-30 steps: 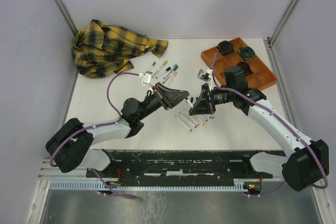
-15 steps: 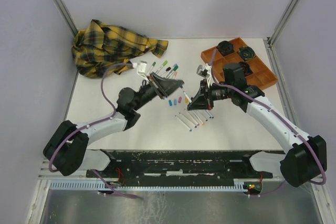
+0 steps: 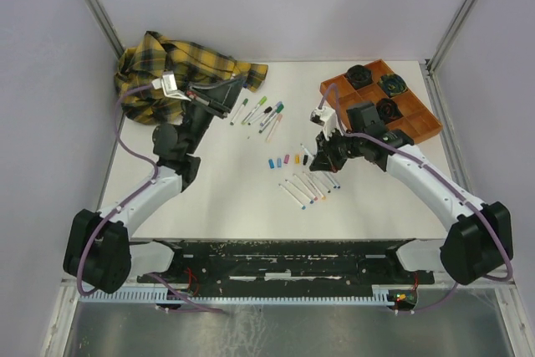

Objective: Open the pen caps
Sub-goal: Open the pen cap from the pen.

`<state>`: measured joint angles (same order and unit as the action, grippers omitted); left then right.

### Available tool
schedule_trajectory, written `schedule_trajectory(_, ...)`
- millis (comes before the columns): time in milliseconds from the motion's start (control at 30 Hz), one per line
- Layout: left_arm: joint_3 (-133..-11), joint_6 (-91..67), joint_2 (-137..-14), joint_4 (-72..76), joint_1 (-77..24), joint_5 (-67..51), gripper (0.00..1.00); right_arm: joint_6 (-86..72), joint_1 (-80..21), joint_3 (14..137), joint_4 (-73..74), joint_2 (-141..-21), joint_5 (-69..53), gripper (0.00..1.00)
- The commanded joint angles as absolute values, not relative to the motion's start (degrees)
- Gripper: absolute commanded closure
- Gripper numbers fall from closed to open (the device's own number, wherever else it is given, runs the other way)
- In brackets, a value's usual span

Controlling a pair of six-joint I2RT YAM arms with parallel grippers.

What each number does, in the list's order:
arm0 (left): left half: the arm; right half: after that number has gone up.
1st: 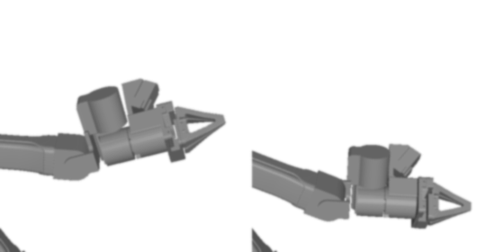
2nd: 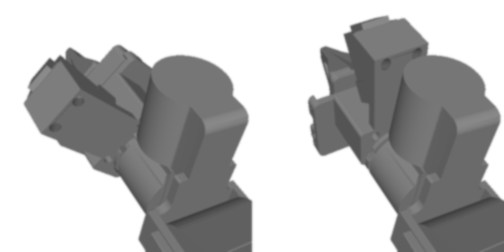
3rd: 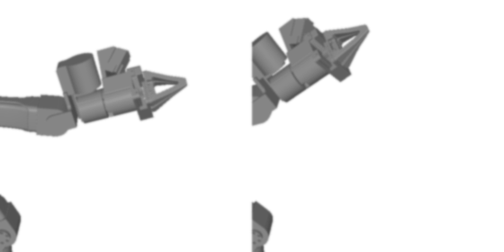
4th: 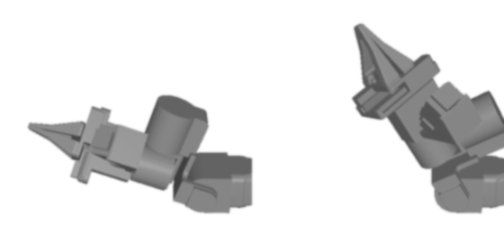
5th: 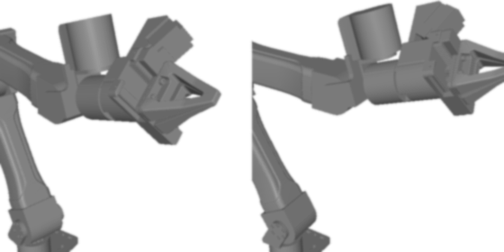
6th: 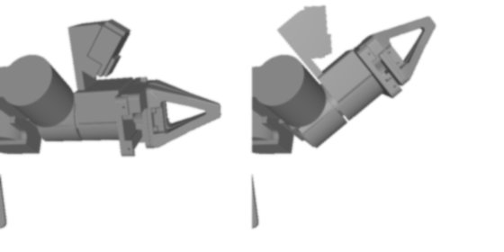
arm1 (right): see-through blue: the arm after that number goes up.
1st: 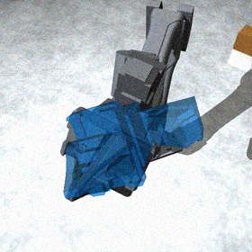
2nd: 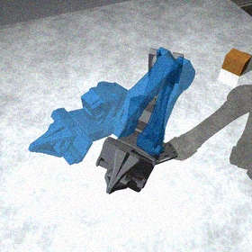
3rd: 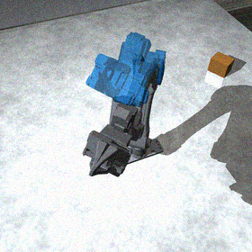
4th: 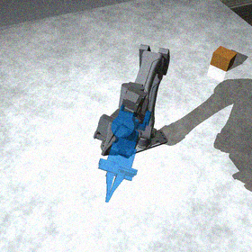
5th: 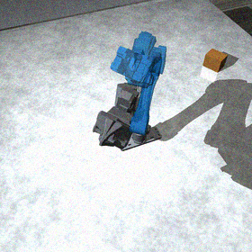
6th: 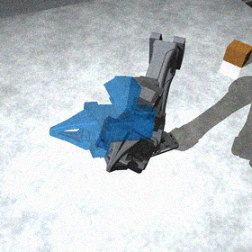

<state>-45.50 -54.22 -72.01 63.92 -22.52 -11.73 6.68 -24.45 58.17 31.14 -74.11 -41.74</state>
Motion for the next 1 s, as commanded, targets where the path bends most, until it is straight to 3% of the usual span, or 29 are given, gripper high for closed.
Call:
schedule_trajectory(0, -38.4, -53.9, -69.3, 57.6, -22.4, -13.7, 0.97, 14.1, -24.4, 63.2, 37.2, -80.4, -13.5, 0.99)
schedule_trajectory(267, -30.9, -54.6, -66.3, 46.7, -22.4, -12.9, 0.97, 10.4, -20.4, 70.6, 47.7, -95.5, -5.7, 0.99)
schedule_trajectory(500, -23.9, -56.4, -62.6, 44.0, -22.3, -9.3, 0.97, 8.8, -17.9, 70.4, 48.1, -98.4, -2.6, 0.98)
schedule_trajectory(967, -19.4, -59.4, -63.1, 46.9, -22.4, -12.6, 0.97, 7.9, -17.5, 71.7, 51.6, -104.7, -7.9, 0.93)
